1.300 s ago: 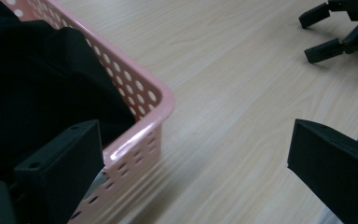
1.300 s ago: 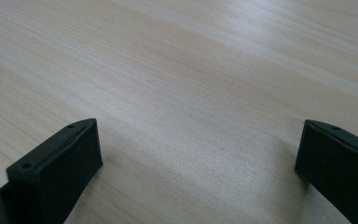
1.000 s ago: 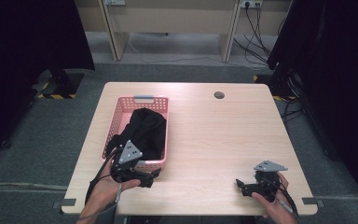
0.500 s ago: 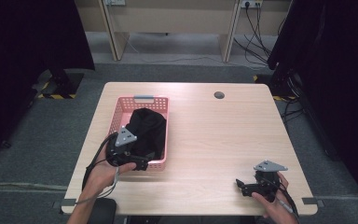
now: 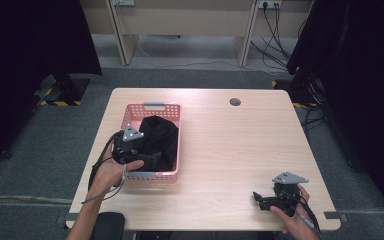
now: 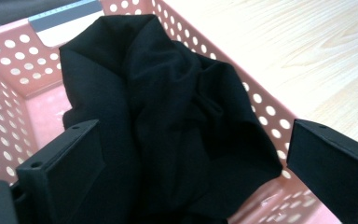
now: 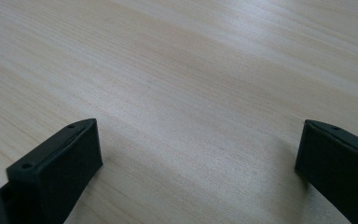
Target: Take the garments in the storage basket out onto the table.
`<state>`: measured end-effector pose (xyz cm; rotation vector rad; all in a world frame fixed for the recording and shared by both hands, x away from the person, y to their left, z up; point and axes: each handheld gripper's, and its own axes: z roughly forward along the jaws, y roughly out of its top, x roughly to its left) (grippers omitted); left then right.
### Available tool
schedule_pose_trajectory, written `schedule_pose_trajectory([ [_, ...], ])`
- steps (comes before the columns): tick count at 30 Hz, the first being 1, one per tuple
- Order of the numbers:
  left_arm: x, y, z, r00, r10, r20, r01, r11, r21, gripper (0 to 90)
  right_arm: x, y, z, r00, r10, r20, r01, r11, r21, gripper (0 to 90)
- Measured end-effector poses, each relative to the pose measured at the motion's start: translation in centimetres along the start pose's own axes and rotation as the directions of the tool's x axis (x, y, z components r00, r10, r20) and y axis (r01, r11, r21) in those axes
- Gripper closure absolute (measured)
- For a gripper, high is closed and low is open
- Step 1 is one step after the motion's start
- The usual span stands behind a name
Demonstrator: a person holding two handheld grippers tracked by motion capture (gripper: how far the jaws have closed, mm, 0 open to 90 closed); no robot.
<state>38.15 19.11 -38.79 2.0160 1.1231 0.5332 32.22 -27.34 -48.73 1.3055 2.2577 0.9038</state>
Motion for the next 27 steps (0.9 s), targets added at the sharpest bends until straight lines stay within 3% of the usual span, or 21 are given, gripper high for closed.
schedule_pose_trajectory([
  [10, 0.9, 0.5, 1.6, 0.9997, -0.014, -0.021, 0.015, 0.9994, 0.032, 3.4, 0.0, 0.0, 0.0, 1.0000, 0.000, 0.000, 0.000, 1.000, 0.000, 0.4],
  [14, 1.8, 1.2, 3.0, 0.9990, -0.031, -0.033, 0.033, 0.9975, 0.062, 3.4, 0.0, 0.0, 0.0, 1.0000, 0.000, 0.000, 0.000, 1.000, 0.000, 0.4],
  [17, 1.8, 1.2, 3.0, 0.9990, -0.031, -0.033, 0.033, 0.9975, 0.062, 3.5, 0.0, 0.0, 0.0, 1.0000, 0.000, 0.000, 0.000, 1.000, 0.000, 0.4],
  [26, 3.1, 1.4, 4.6, 0.9966, -0.066, -0.049, 0.071, 0.9923, 0.102, 3.4, 0.0, 0.0, 0.0, 1.0000, 0.000, 0.000, 0.000, 1.000, 0.000, 0.4],
  [27, 3.4, 1.2, 5.1, 0.9956, -0.085, -0.040, 0.089, 0.9893, 0.116, 3.4, 0.0, 0.0, 0.0, 1.0000, 0.000, 0.000, 0.000, 1.000, 0.000, 0.4],
])
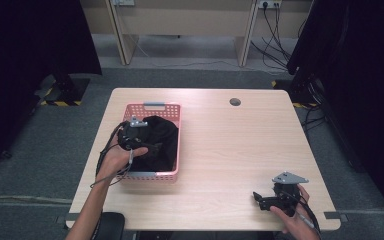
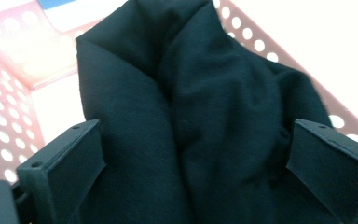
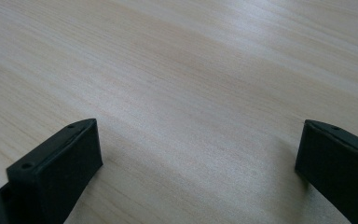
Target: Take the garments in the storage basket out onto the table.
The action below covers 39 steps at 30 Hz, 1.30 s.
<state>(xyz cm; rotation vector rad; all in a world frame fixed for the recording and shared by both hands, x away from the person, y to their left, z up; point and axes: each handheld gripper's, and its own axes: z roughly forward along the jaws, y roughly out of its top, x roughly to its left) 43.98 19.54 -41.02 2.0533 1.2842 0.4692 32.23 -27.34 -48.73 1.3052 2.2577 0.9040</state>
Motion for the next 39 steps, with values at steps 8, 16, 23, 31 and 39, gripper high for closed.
schedule_pose_trajectory([
  [8, 0.0, 0.3, 1.1, 0.9999, 0.006, 0.014, -0.007, 0.9991, 0.042, 2.7, 0.0, 0.0, 0.0, 1.0000, 0.000, 0.000, 0.000, 1.000, 0.000, 0.4],
  [16, 0.1, 0.5, 2.0, 0.9999, 0.000, 0.010, -0.001, 0.9980, 0.063, 0.5, 0.0, 0.0, 0.0, 1.0000, 0.000, 0.000, 0.000, 1.000, 0.000, 0.4],
  [23, 0.1, 0.4, 2.5, 0.9999, -0.001, 0.012, 0.000, 0.9969, 0.079, 0.2, 0.0, 0.0, 0.0, 1.0000, 0.000, 0.000, 0.000, 1.000, 0.000, 0.4],
  [31, 0.4, 0.0, 4.0, 0.9995, -0.017, 0.028, 0.014, 0.9910, 0.133, 0.0, 0.0, 0.0, 0.0, 1.0000, 0.000, 0.000, 0.000, 1.000, 0.000, 0.4],
  [39, 0.1, -0.8, 5.6, 0.9999, -0.003, 0.013, 0.000, 0.9858, 0.168, 0.0, 0.0, 0.0, 0.0, 1.0000, 0.002, 0.000, -0.002, 1.000, 0.001, 0.4],
])
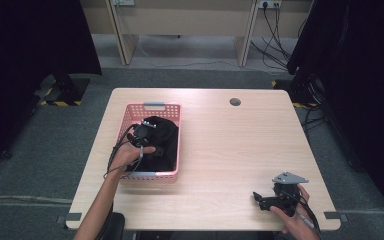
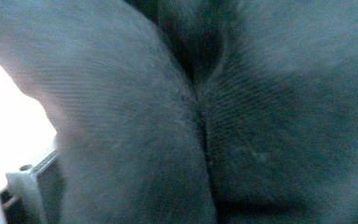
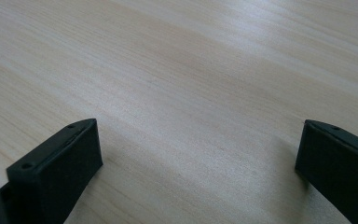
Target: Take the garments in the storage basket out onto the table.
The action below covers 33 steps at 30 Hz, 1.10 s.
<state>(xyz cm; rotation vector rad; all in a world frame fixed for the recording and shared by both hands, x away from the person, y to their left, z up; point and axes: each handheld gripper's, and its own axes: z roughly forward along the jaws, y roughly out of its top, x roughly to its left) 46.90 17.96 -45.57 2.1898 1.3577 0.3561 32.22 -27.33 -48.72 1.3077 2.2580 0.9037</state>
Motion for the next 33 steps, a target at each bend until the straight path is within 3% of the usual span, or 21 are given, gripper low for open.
schedule_pose_trajectory([
  [2, -0.1, -0.1, 0.1, 0.9999, 0.011, -0.011, -0.011, 0.9999, -0.006, 4.0, 0.0, 0.0, 0.0, 1.0000, -0.002, 0.000, 0.002, 1.000, -0.001, 0.4],
  [5, -0.4, -0.2, -0.2, 0.9989, 0.045, -0.014, -0.046, 0.9983, -0.035, 22.9, 0.0, 0.0, 0.0, 1.0000, -0.002, 0.000, 0.002, 1.000, -0.001, 0.4],
  [10, -0.3, -0.2, -1.1, 0.9996, 0.025, -0.011, -0.026, 0.9959, -0.087, 36.6, 0.0, 0.0, 0.0, 1.0000, -0.002, 0.000, 0.002, 1.000, -0.001, 0.4],
  [15, -0.4, 0.2, -2.6, 0.9997, 0.023, -0.007, -0.024, 0.9923, -0.121, 39.1, 0.0, 0.0, 0.0, 1.0000, -0.002, 0.000, 0.002, 1.000, -0.001, 0.4],
  [22, -0.3, 1.0, -5.8, 0.9989, 0.012, 0.045, -0.003, 0.9812, -0.193, 39.3, 0.0, 0.0, 0.0, 1.0000, -0.001, 0.000, 0.001, 1.000, -0.001, 0.4],
  [33, -0.7, 2.1, -9.2, 0.9977, 0.042, 0.053, -0.027, 0.9666, -0.255, 39.3, 0.0, 0.0, 0.0, 1.0000, -0.002, 0.000, 0.002, 1.000, -0.002, 0.4],
])
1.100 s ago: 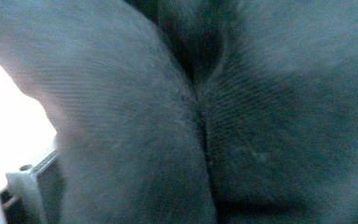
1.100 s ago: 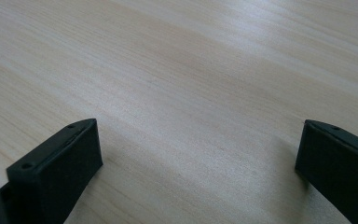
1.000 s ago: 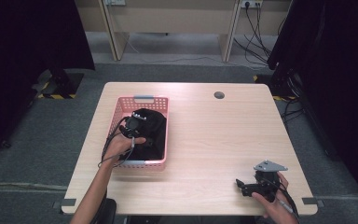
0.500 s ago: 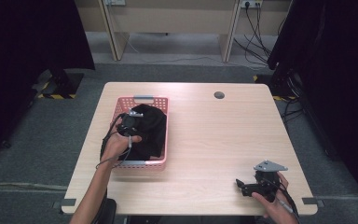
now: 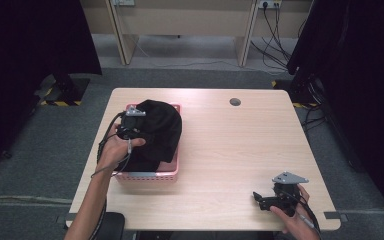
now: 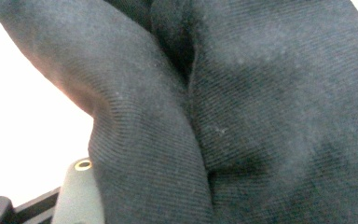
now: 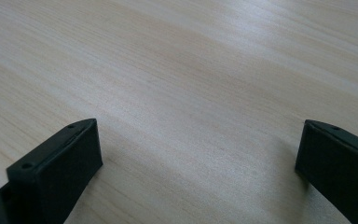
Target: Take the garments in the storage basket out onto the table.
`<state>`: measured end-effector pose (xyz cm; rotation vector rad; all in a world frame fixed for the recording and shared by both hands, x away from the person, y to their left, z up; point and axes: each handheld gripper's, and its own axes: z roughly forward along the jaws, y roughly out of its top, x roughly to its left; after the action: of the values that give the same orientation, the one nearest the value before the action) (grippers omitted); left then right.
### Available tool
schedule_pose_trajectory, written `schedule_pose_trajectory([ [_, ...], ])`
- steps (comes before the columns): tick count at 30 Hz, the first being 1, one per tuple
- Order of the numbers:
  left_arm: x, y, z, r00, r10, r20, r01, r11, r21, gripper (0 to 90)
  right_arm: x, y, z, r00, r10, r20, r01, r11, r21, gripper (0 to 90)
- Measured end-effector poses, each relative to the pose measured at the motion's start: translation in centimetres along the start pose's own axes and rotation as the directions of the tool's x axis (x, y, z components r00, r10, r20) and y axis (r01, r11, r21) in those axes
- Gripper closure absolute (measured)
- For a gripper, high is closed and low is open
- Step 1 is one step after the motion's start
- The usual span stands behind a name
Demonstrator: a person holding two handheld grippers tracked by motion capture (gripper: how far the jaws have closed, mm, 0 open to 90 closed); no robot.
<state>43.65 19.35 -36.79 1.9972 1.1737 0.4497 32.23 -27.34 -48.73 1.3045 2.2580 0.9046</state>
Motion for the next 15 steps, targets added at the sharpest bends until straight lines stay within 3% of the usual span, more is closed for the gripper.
schedule_pose_trajectory([
  [15, -2.5, 3.4, -2.1, 0.9956, 0.069, 0.064, -0.068, 0.9976, -0.009, 39.2, 0.0, 0.0, 0.0, 1.0000, 0.000, 0.000, 0.000, 1.000, 0.000, 0.4],
])
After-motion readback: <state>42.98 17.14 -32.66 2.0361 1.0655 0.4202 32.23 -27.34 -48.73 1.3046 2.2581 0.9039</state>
